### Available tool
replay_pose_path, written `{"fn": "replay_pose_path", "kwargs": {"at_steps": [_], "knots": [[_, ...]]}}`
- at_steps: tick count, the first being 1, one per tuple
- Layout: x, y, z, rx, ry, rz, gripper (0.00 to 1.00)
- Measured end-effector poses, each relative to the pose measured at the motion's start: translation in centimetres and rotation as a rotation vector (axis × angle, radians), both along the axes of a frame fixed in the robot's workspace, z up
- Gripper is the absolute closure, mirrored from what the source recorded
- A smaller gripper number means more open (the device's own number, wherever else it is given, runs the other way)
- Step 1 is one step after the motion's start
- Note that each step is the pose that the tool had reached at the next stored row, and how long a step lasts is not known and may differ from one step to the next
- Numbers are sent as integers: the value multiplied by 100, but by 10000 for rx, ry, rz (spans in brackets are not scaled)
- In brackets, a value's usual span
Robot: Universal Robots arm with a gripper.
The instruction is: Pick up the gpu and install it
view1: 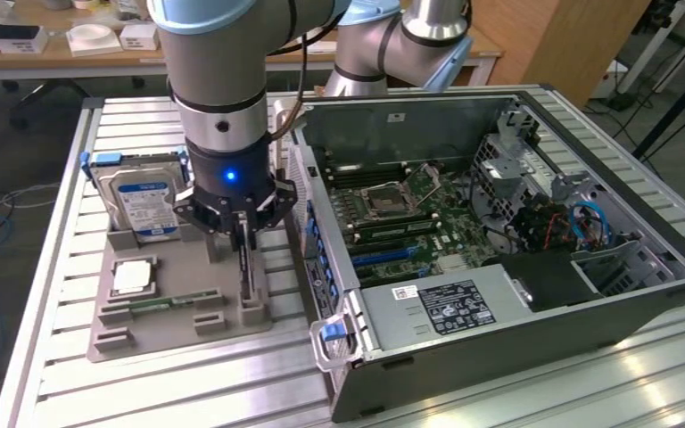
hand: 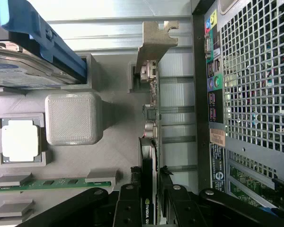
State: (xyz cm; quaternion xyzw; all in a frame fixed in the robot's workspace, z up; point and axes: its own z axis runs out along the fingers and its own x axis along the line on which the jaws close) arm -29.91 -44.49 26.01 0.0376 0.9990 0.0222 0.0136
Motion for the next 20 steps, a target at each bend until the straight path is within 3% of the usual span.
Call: {"fn": "replay_pose_path", "kwargs": {"at_steps": [12,20], "knots": [[0,0,6,-1,1,0,74],[0,0,86,0,1,0,74]]}}
